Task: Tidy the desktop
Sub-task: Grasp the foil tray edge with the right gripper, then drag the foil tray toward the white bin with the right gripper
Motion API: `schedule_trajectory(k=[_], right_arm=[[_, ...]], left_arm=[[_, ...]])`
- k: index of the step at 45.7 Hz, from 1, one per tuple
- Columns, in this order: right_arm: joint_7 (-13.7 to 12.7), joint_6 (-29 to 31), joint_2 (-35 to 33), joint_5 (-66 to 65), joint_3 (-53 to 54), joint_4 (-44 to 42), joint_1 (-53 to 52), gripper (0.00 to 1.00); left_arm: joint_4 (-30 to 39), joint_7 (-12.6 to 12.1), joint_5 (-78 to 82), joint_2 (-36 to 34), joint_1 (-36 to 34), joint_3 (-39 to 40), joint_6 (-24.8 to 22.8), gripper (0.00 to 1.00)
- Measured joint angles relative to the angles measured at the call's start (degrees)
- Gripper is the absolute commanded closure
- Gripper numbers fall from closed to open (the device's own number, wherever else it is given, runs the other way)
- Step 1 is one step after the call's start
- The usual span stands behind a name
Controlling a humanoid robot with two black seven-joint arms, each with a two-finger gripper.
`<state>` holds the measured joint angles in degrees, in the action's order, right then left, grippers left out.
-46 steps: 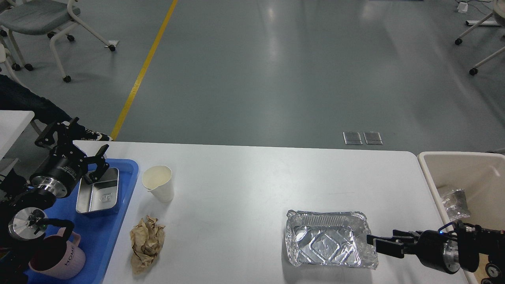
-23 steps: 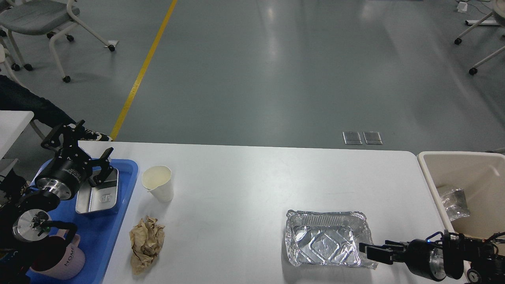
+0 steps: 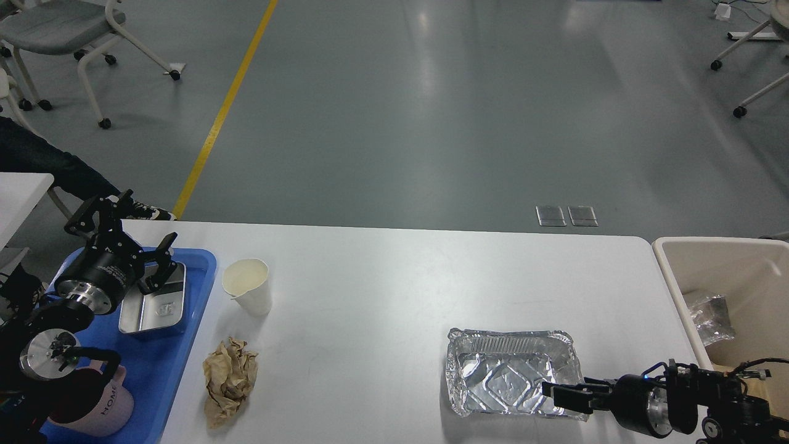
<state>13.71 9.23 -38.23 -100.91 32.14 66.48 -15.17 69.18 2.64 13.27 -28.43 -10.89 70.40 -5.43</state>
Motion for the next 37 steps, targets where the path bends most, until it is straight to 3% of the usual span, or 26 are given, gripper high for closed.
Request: schedule_trajectory(k=[15,37], right_arm=[[0.22,-0.17,1.52,-0.64,-1.37,-0.85,-1.08,0.47],[-0.58,-0.18,1.53,-0.86,-1.49,-2.1,-1.34,0.65]], left_arm=[[0.0,0.38,0.0,-0.32,0.51,0.12,0.0,0.04],[-0.07,0.61,0.0,-0.25,1.04,0.41,-0.01,0.04]])
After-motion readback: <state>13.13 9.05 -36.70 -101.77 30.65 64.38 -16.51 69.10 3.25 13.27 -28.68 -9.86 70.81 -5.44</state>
